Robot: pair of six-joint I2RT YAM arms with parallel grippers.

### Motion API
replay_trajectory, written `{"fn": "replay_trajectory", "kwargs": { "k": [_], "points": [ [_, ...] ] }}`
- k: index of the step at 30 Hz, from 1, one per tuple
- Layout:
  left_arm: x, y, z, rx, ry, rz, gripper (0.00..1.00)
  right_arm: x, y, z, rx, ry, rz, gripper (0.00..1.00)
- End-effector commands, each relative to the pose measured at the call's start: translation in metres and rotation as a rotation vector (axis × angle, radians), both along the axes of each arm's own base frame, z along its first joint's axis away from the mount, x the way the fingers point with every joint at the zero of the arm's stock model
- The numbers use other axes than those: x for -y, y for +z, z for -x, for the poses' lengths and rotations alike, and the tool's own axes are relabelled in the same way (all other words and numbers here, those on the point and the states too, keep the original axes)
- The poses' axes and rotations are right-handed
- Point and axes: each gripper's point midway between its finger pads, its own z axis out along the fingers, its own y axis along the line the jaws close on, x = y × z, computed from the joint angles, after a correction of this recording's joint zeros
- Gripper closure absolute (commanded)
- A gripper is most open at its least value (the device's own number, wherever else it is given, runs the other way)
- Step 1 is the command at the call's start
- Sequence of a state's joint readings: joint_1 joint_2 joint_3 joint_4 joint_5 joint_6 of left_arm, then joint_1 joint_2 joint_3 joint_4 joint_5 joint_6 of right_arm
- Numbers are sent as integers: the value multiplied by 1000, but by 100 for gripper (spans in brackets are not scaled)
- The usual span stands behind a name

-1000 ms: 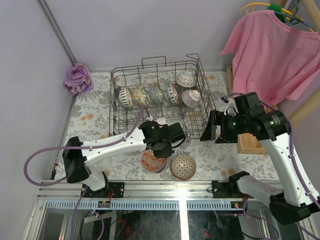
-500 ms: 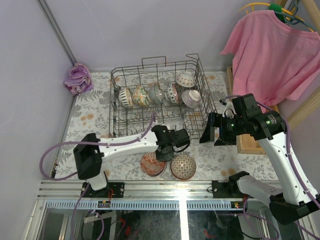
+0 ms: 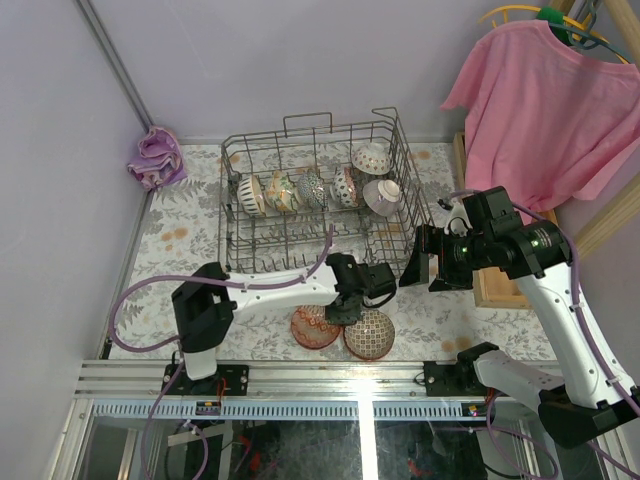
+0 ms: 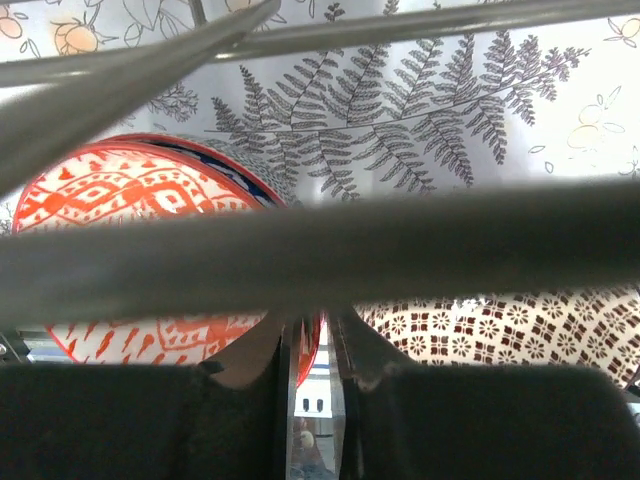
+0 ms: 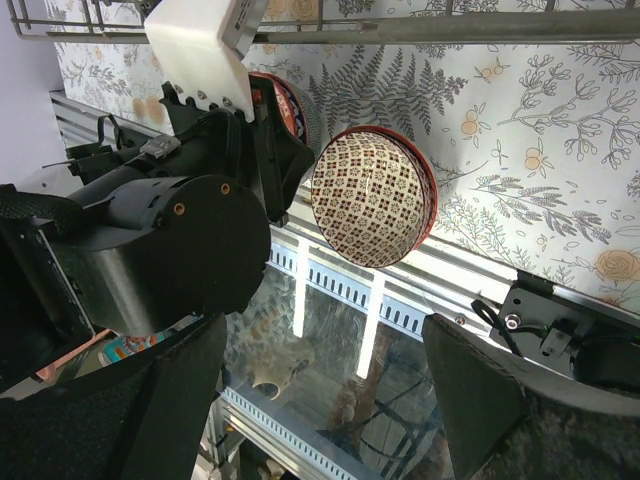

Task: Load the bowls into the dish rack
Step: Pick up the bowl from the center of the board.

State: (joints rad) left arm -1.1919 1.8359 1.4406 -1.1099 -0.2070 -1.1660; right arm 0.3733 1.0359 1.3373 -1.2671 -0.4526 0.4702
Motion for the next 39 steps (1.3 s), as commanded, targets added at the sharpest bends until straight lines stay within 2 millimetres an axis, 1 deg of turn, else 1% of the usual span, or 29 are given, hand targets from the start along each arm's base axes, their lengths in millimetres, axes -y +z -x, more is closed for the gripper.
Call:
{"fn": "replay_trajectory", "kwargs": {
  "k": [1,4,5,6,8,13,15,20,25,30,35,39],
  "points": [
    [-7,15,7,25,6,17,86,-2,7,6,27,67,-9,13],
    [-8,21,9,34,17,39,88,-2,7,5,27,67,-13,13],
    [-7,24,9,37,17,47,86,-3,7,5,24,67,-16,13],
    [-6,26,8,40,18,53,81,-3,6,6,21,67,-17,13],
    [-2,30,7,46,19,68,79,-4,6,6,19,67,-21,12],
    [5,36,4,54,14,88,78,-4,5,7,15,68,-26,12],
    [7,36,4,53,11,91,80,-4,6,7,17,68,-27,12],
    [7,32,5,47,7,86,82,-3,5,7,20,68,-21,12],
    [8,24,6,35,-12,72,79,-3,4,7,19,67,-18,12],
    [9,14,5,25,-18,47,79,-3,4,6,17,69,-17,12],
    [8,10,7,18,-9,53,87,-4,3,5,13,71,-16,12],
    [8,9,7,10,-5,68,100,-4,3,5,16,71,-16,12]
  ]
}}
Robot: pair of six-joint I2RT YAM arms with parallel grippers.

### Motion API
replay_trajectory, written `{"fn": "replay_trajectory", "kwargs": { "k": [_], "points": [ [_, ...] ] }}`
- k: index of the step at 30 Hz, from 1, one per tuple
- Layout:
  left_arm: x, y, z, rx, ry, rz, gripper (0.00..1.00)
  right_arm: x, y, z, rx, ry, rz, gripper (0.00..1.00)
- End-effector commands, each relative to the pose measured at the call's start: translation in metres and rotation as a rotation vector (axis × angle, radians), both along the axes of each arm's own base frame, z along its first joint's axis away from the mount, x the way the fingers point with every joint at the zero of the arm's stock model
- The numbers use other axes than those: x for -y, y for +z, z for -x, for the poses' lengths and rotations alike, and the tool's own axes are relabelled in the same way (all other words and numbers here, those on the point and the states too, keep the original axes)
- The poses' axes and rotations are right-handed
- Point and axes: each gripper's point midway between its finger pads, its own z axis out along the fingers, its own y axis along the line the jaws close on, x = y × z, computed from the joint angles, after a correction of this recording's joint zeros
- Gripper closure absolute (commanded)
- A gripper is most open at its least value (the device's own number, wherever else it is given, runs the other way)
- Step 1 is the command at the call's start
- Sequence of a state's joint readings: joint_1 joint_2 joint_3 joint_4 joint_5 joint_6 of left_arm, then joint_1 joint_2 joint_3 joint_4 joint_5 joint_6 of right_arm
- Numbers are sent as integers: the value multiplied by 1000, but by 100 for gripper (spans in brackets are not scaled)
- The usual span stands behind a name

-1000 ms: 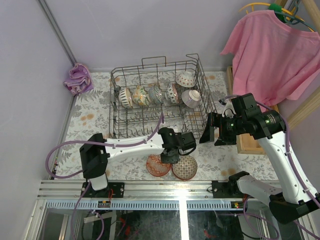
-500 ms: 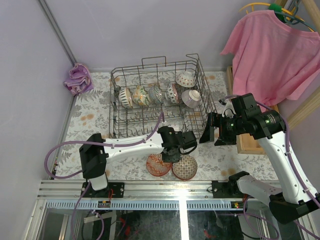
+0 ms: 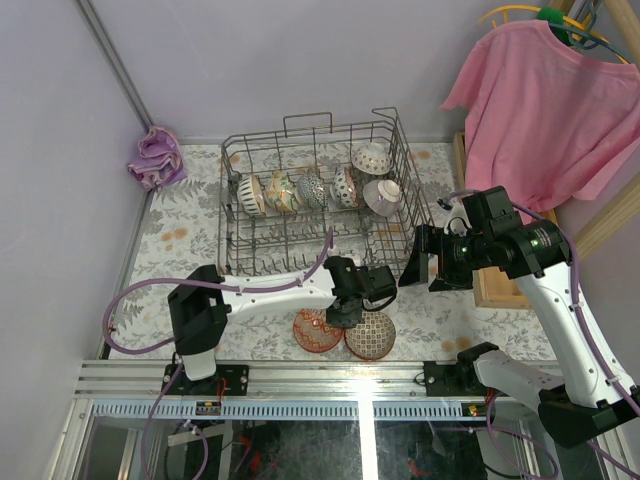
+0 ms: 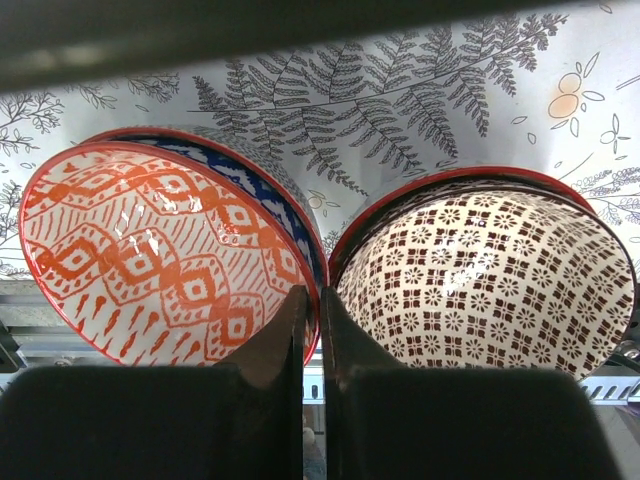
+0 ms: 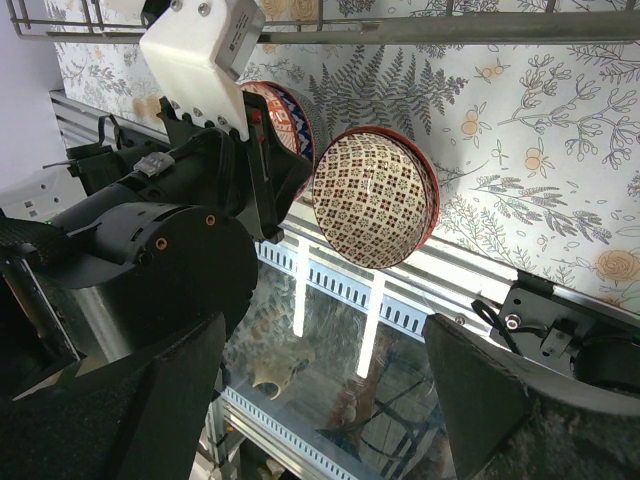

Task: Load the bowls into the dish rack
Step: Pick up the bowl from the center of the board.

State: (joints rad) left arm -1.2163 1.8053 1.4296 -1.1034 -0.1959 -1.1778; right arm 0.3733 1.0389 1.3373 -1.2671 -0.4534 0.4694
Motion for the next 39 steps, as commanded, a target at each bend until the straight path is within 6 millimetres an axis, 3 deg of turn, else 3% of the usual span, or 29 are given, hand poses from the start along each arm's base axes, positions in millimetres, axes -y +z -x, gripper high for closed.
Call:
{"fn": "replay_trajectory", "kwargs": {
  "k": [1,22,27,39],
  "points": [
    [5,3,-3,13,8,41,100,-3,4,5,19,70,-15,12],
    [6,70,-14,94,43,138,100,-2,1,8,11,61,-18,12],
    [9,106,-22,152,60,205,100,-2,2,9,11,58,-15,12],
    [44,201,-46,245,76,514,100,2,14,9,28,43,2,13]
  ]
}}
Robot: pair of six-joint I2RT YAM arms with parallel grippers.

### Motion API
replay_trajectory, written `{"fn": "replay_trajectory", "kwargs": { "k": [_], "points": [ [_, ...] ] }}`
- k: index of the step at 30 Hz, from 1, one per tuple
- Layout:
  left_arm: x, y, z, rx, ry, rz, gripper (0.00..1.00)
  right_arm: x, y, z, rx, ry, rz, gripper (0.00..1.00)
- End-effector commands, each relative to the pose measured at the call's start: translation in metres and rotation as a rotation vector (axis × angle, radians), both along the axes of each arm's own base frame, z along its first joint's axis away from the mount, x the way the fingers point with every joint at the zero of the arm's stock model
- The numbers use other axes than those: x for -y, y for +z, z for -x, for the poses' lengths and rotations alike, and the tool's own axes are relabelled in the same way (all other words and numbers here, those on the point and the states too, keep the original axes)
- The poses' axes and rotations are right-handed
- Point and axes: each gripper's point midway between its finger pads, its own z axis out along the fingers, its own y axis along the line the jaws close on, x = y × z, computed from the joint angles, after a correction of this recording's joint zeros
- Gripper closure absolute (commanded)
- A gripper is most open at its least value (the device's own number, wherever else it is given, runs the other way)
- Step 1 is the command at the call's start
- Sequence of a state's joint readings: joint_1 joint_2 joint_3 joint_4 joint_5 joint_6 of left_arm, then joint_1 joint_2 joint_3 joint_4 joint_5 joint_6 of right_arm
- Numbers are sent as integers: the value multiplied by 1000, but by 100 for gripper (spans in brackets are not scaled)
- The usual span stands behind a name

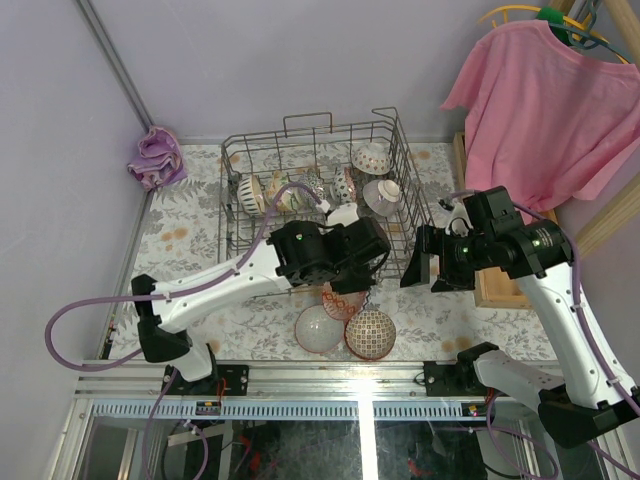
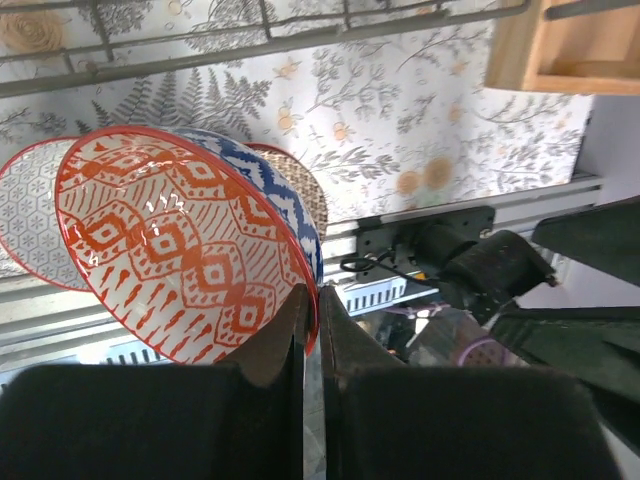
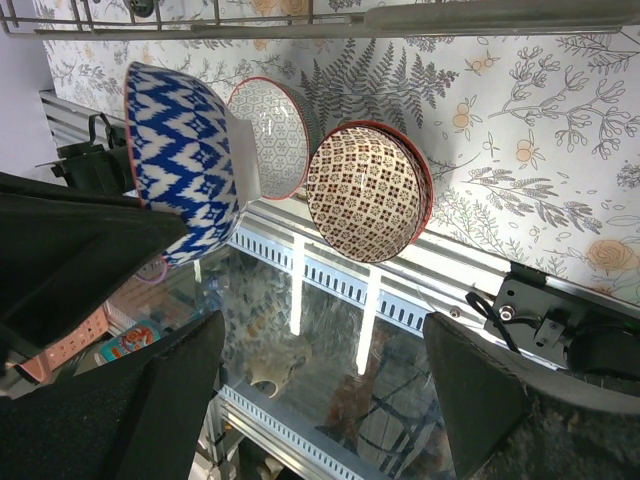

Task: Load the bowls into the dish rack
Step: Pick up the bowl from the center of the board.

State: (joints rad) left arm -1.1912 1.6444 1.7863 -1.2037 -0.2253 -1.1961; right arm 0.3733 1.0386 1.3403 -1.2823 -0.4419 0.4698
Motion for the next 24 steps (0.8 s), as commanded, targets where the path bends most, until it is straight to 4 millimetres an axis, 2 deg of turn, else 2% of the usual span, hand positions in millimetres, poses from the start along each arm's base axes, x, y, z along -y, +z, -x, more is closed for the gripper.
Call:
{"fn": "replay_trajectory", "kwargs": {
  "k": [1,8,13,19,24],
  "points": [
    [11,49,-20,80,25,166,100,0,17,7,41,49,-11,13],
    [29,106,-54,173,17,417,100,5,34,4,77,39,9,13],
    [35,131,-85,216,-4,569,100,4,51,-1,109,39,5,13],
    [42,144,-134,260,-20,668,100,0,73,-11,164,37,-16,13],
    [41,144,-169,270,-26,751,100,-3,76,-23,172,35,-6,12]
  ]
}}
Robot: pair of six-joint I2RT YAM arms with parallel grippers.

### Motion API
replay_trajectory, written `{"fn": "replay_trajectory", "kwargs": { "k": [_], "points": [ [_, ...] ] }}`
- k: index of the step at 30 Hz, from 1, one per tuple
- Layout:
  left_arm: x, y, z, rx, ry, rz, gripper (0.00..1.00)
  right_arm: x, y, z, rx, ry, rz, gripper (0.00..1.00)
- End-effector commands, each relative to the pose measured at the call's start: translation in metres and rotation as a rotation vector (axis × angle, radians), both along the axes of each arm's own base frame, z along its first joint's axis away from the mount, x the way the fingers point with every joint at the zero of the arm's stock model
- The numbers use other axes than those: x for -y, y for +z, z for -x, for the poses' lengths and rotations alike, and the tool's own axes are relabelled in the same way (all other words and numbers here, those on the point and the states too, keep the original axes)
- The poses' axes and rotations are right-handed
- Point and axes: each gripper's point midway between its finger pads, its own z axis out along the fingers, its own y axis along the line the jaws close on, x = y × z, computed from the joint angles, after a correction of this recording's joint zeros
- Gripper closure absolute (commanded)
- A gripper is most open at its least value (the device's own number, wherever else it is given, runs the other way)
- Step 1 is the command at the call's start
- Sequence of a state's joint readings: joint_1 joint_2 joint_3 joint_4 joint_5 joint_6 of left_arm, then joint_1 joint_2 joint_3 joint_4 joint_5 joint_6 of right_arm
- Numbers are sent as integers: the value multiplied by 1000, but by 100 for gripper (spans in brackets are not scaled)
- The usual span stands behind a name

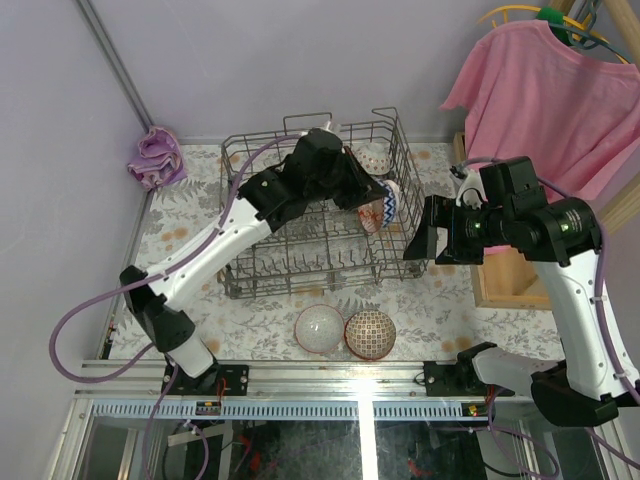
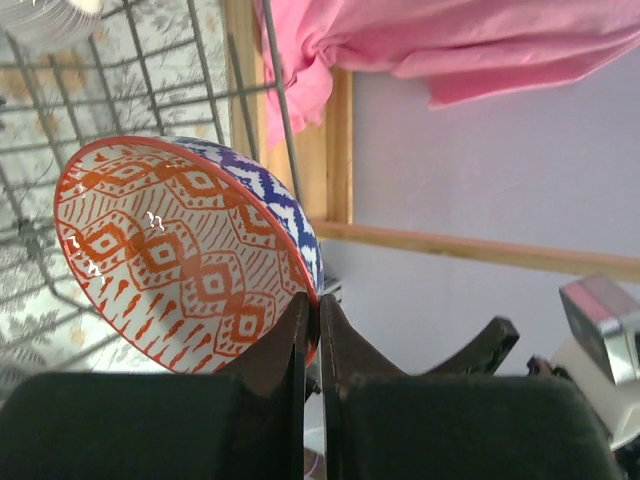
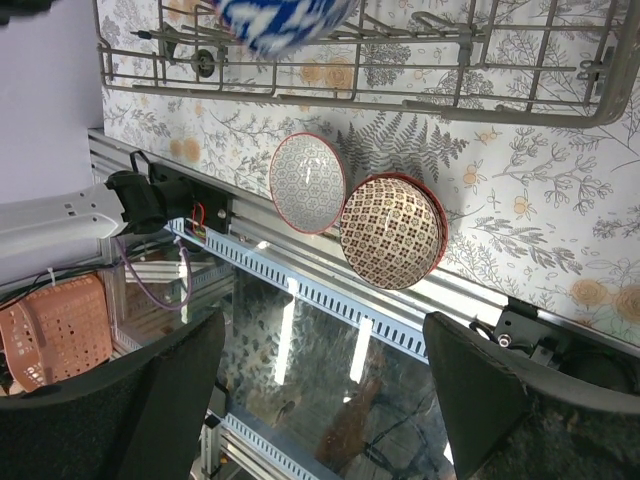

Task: Load the bowls into the dish rack
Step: Turn the bowl upside down on the dish rack.

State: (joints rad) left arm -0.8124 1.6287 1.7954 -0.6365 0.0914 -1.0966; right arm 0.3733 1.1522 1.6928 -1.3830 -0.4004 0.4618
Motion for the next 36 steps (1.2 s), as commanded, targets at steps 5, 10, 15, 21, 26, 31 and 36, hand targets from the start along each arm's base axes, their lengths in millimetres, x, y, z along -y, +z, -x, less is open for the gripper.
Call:
{"fn": "replay_trajectory", "kwargs": {
  "k": [5,10,15,21,26,31,36],
  "points": [
    [16,35,-54,122,-104,257,100,-3,5,-15,36,43,32,12],
    [20,28,-77,124,-135,319,100,-2,5,-27,34,27,62,12],
    [27,23,-88,127,-177,378,100,2,8,-35,35,8,106,11],
    [29,7,-79,103,-219,427,100,6,10,-42,41,-10,127,11],
    [22,-11,-65,88,-229,456,100,7,13,-45,54,-4,130,11],
    [16,-22,-52,90,-242,515,100,7,14,-46,58,6,129,11],
    [12,-27,-45,98,-249,596,100,7,15,-47,65,12,124,11]
  ]
}}
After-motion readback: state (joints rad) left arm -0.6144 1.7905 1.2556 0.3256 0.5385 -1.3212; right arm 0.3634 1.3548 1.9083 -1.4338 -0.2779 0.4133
